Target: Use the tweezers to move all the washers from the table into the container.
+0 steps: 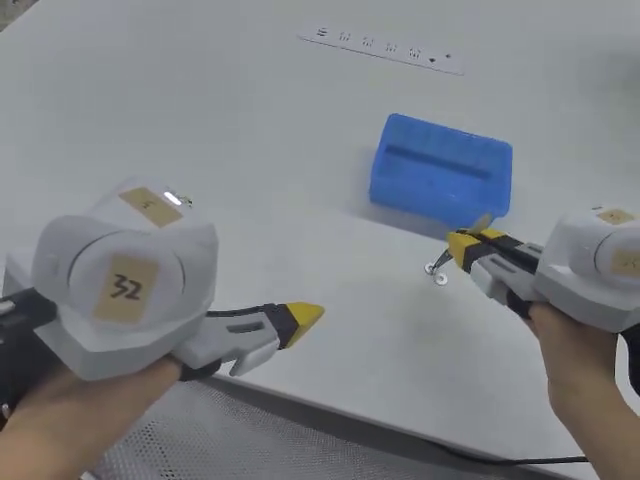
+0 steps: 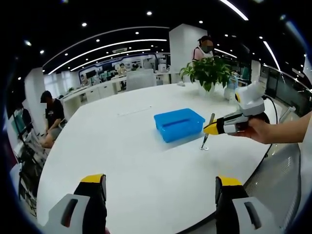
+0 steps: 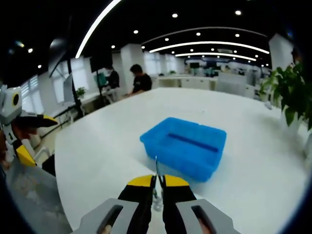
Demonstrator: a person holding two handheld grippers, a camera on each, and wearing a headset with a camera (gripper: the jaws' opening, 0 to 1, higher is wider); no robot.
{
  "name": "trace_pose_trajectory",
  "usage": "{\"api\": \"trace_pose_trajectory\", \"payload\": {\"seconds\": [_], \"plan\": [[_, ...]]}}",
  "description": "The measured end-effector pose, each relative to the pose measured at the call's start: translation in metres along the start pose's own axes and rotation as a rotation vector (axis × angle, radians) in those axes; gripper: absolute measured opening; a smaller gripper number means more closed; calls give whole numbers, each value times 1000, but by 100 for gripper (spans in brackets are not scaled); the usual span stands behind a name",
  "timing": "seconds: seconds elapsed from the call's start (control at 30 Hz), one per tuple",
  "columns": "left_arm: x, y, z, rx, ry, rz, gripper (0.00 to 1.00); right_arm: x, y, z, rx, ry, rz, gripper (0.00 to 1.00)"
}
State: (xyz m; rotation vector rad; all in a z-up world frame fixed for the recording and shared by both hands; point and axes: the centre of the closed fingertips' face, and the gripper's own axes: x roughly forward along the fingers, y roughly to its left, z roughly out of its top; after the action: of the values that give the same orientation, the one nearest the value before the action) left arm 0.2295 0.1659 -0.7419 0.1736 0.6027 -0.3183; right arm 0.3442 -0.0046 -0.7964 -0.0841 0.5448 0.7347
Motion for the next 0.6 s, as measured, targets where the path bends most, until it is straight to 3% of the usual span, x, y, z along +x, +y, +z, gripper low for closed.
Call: {"api": "trace_pose_trajectory", "payload": {"seconds": [0.1, 0.3, 0.43, 0.6], "plan": [[0, 0, 0, -5, -2, 1, 95, 1, 1, 1, -1, -1, 5, 3], [2, -3, 0, 3, 0, 1, 95, 1, 4, 0, -80, 16, -5, 1], [1, -3, 3, 5, -5, 0, 95, 2, 2, 1, -76, 28, 3, 1], [0, -1, 3, 4, -8, 5, 94, 0, 1, 11, -37, 8, 12, 1]]}}
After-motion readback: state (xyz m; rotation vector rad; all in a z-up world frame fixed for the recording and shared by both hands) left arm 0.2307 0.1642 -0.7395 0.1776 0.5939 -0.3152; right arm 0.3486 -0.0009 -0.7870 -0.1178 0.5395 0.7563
